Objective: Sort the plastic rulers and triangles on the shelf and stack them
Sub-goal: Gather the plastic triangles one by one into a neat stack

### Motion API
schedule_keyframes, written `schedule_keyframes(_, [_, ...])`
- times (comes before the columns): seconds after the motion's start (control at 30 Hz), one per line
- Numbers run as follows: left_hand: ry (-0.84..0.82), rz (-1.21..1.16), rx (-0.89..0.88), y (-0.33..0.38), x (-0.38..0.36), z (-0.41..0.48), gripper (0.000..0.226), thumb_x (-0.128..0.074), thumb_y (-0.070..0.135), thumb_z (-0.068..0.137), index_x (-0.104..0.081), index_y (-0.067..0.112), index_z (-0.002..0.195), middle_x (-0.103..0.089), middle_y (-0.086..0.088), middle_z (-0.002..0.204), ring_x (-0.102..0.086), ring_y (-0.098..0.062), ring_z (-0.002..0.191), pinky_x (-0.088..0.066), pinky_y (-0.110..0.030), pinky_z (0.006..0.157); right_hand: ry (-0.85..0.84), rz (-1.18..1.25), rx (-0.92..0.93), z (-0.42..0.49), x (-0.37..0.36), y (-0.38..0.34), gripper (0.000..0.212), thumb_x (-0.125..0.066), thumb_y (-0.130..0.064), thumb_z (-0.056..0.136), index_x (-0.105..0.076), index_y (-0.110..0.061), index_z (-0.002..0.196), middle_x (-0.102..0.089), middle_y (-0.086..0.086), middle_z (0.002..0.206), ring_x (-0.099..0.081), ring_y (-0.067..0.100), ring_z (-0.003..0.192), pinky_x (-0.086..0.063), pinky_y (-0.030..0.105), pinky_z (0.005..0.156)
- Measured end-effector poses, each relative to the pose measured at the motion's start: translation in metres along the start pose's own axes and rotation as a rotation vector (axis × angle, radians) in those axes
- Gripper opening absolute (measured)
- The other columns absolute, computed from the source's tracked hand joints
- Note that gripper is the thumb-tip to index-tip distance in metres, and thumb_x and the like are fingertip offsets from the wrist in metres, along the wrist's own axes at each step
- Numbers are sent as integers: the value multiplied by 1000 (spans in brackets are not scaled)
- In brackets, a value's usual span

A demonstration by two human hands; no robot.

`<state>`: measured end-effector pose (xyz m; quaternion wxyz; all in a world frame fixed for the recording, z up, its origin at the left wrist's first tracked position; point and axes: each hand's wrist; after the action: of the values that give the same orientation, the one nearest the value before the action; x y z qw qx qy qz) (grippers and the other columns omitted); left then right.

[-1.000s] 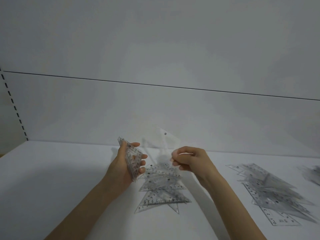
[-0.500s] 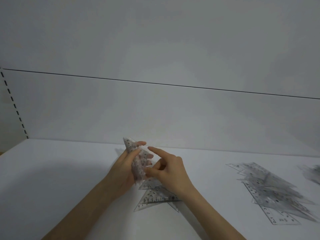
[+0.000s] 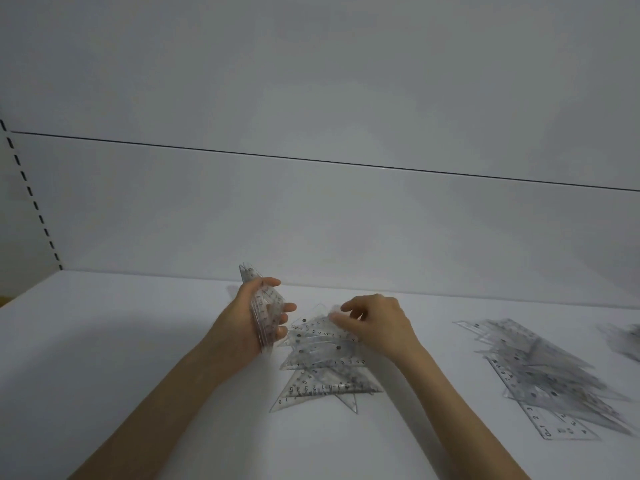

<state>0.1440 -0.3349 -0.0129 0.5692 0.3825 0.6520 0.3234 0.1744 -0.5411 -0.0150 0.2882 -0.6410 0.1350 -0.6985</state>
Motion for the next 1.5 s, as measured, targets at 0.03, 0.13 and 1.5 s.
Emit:
schedule_keyframes(0.03, [2, -9, 0, -1, 0, 0, 29, -36, 36, 98, -55, 14, 96, -59, -22, 83, -49, -21, 60, -44, -23, 44, -49, -32, -32, 0, -2, 0, 43, -65, -58, 79, -69, -26, 107, -67, -11, 91, -58, 9, 91, -45, 29, 73])
schedule_keyframes(0.13, [0, -27, -10, -2, 1, 1, 38, -33, 43, 97, -55, 12, 96, -59, -22, 82, -50, -22, 60, -45, -25, 44, -74, -31, -81, 0, -5, 1, 47, -73, -50, 76, -68, -21, 112, -66, -8, 95, -59, 12, 94, -47, 28, 76])
schedule_keyframes(1.5, [-219, 96, -13, -11, -11, -12, 16, -40, 10, 98, -51, 16, 108, -59, -22, 88, -60, -26, 69, -52, -28, 56, 188, 351, 173, -7, -11, -26, 14, -68, -24, 87, -75, -26, 99, -59, -12, 58, -50, -1, 50, -36, 11, 55])
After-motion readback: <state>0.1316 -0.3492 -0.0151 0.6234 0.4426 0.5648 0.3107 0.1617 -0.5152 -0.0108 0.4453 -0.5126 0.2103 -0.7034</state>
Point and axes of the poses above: each hand's wrist, its own z-axis towards the middle knuckle, its own x-axis out of the back of the hand, y = z × x
